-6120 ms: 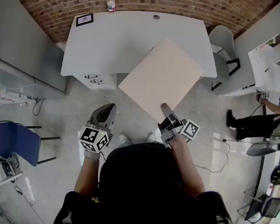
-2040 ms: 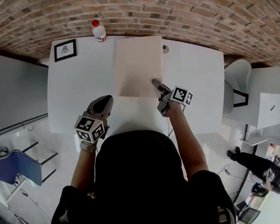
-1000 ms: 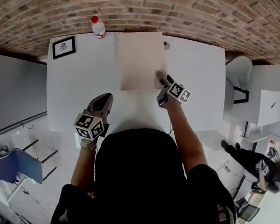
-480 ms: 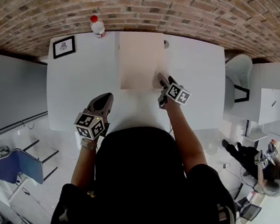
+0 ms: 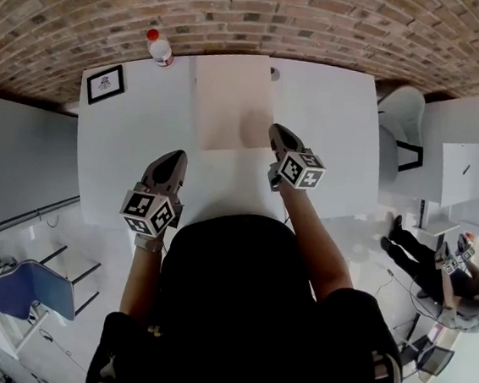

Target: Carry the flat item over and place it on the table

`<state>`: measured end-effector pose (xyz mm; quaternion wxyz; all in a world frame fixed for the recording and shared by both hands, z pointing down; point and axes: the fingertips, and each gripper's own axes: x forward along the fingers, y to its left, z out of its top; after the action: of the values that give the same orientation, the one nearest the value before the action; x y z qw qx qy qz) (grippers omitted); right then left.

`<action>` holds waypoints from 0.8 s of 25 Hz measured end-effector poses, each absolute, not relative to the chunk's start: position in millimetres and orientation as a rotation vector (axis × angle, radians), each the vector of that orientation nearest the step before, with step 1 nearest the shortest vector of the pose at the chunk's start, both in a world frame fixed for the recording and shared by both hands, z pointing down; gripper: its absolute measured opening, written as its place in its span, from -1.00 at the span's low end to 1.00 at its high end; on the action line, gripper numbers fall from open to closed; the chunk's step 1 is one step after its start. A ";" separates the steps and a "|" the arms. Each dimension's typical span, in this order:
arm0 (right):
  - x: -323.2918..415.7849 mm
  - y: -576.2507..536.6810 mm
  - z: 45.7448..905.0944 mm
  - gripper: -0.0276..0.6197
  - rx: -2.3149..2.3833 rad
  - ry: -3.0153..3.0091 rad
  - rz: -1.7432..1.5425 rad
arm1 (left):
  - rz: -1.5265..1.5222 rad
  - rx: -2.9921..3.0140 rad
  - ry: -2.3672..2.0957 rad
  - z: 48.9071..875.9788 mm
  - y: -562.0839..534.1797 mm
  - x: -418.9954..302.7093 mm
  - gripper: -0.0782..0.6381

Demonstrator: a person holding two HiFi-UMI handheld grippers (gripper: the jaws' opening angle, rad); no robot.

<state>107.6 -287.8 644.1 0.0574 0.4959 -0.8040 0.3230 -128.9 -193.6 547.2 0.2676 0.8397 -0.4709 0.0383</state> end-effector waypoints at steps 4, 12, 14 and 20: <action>97.7 -274.1 613.7 -0.88 1.444 -2.492 0.881 | 0.037 2.317 -1.284 521.7 -194.2 -125.7 -0.77; 73.2 -236.6 536.7 -0.88 1.260 -2.625 0.616 | -0.002 2.377 -1.325 489.2 -187.4 -118.9 -0.77; 69.8 -226.9 517.0 -0.88 1.226 -2.660 0.571 | 0.000 2.403 -1.323 480.7 -183.3 -116.2 -0.77; 63.4 -197.7 475.1 -0.88 1.155 -2.744 0.494 | 0.077 2.487 -1.335 463.5 -169.0 -108.1 -0.77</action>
<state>63.4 -197.7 475.1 0.0616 0.3819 -0.9075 0.1634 -108.1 -169.0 463.5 0.1583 0.8696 -0.4669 0.0270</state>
